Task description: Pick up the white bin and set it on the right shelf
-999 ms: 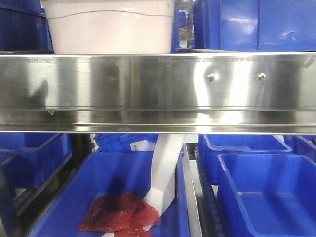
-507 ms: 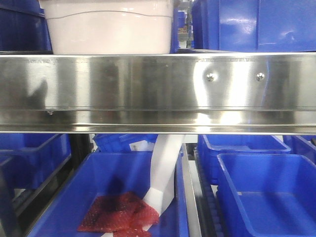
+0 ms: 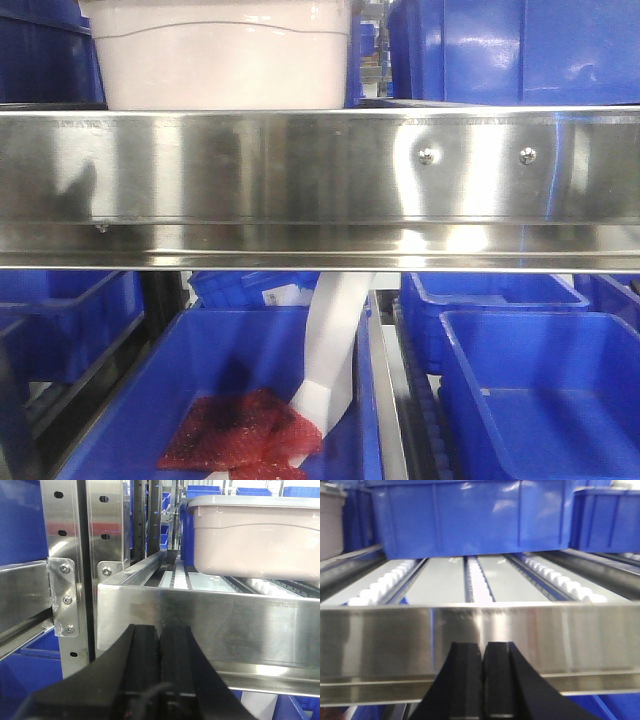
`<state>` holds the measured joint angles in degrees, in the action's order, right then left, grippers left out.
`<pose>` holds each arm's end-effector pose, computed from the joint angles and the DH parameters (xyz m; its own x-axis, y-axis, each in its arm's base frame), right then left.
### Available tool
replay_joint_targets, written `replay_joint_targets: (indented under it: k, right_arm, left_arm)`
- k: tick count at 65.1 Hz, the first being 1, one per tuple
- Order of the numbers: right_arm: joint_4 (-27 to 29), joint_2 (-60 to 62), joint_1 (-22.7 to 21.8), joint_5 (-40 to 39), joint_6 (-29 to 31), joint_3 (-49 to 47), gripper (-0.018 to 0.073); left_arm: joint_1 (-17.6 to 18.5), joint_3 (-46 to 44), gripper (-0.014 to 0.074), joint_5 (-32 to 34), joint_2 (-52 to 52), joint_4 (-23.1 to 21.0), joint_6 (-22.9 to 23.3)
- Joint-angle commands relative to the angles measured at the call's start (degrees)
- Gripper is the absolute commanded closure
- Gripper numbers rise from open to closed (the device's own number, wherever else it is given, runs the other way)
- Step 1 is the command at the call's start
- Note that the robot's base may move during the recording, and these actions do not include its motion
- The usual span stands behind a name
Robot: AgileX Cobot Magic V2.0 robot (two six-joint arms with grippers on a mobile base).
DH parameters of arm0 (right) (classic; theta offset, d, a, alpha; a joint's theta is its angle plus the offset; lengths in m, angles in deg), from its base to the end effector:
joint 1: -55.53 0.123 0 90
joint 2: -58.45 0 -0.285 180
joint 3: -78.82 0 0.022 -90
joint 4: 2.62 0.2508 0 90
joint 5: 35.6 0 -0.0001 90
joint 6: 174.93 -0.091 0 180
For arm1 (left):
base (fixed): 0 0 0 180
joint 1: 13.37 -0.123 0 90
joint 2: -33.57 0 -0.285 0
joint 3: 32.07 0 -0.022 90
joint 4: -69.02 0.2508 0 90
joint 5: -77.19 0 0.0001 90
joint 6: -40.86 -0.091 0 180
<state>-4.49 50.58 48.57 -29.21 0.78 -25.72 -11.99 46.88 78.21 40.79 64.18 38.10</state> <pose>0.0548 -0.0070 0.2134 0.0102 0.0415 -0.9991 0.1245 0.9913 0.0424 0.0567 -0.0012 0.2051 0.0836 -0.0383 -0.9958 0.0256 0.9990 -0.0363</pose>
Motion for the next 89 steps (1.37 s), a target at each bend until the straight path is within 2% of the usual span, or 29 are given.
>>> replay_joint_targets:
  k: [1, 4, 6, 23, 89]
  right_arm:
    - [1.04, 1.17, -1.06, -8.77, -0.04, 2.3, 0.0482]
    - [2.99, 1.05, -1.19, -9.42, -0.04, 3.45, 0.0482]
    - [3.54, 1.12, -1.25, -6.39, -0.04, 3.19, 0.0482]
    - [1.39, 1.12, -1.25, -4.59, 0.11, 3.18, 0.0482]
    - [1.38, 1.12, -1.25, -4.5, 0.11, 3.18, 0.0482]
  left_arm:
    - [-0.05, 1.11, 0.0713, 5.0, -0.61, -0.47, 0.67]
    - [-0.05, 1.11, 0.0713, 5.0, -0.61, -0.47, 0.67]
    - [-0.05, 1.11, 0.0714, 5.0, -0.61, -0.47, 0.67]
    - [-0.05, 1.11, 0.0714, 5.0, -0.61, -0.47, 0.67]
    - [-0.05, 1.11, 0.0713, 5.0, -0.61, -0.47, 0.67]
